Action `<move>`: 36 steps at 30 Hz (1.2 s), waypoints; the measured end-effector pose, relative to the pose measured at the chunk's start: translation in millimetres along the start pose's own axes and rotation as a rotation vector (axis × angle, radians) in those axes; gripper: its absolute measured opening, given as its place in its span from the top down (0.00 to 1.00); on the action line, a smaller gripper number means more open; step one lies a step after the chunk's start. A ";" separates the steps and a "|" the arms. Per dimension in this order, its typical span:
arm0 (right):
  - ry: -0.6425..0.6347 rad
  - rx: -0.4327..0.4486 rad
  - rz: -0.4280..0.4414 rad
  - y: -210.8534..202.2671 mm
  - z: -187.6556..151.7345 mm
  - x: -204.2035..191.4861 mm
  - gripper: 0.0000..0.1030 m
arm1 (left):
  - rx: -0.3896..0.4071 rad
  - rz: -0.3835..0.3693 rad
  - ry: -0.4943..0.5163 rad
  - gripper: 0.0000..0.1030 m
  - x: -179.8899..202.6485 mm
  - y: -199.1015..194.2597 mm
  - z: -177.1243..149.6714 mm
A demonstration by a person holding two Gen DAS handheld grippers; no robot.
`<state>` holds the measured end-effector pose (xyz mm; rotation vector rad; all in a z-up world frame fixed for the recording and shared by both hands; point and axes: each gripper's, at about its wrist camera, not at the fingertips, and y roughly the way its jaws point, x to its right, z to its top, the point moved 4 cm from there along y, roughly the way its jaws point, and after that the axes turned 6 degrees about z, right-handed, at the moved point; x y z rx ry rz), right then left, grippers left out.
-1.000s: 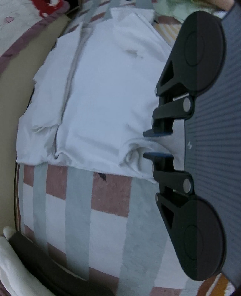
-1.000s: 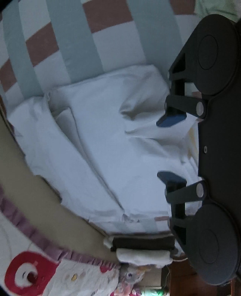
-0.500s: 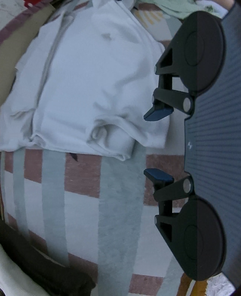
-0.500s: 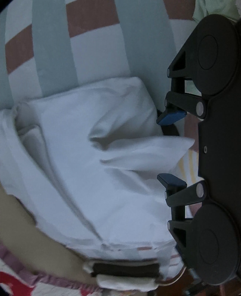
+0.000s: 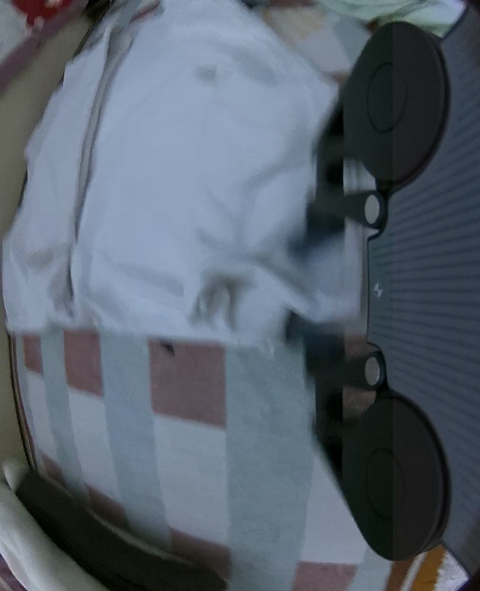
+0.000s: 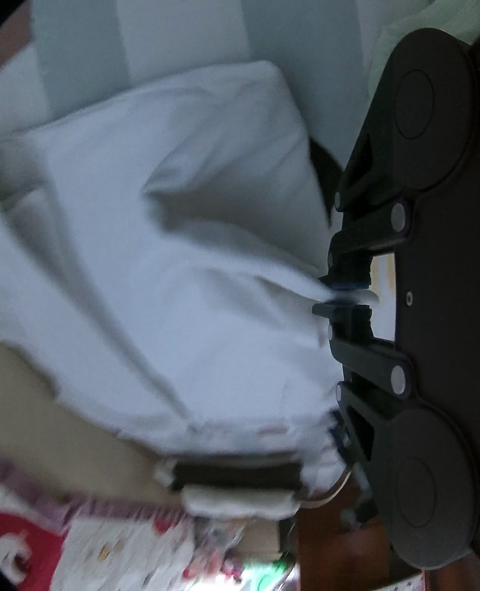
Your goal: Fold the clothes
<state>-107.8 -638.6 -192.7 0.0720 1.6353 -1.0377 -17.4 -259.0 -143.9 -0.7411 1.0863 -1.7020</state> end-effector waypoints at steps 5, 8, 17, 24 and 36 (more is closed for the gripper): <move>-0.092 0.071 0.077 -66.5 -16.1 -46.3 0.91 | 0.156 0.023 0.009 0.96 -4.0 -64.7 7.9; -0.152 0.088 0.097 -105.3 -35.1 -69.5 0.91 | 0.225 -0.018 -0.061 0.96 -21.4 -119.7 7.6; -0.227 0.107 0.100 -180.2 -101.3 -91.2 0.91 | 0.132 -0.019 -0.150 0.96 -55.2 -167.9 -40.2; -0.169 0.099 -0.024 -168.8 -117.3 -52.5 0.92 | -0.036 -0.073 -0.178 0.96 -50.5 -131.9 -71.9; -0.181 0.157 0.033 -163.6 -67.4 -49.8 0.92 | 0.073 -0.029 -0.123 0.96 -51.4 -122.4 -2.0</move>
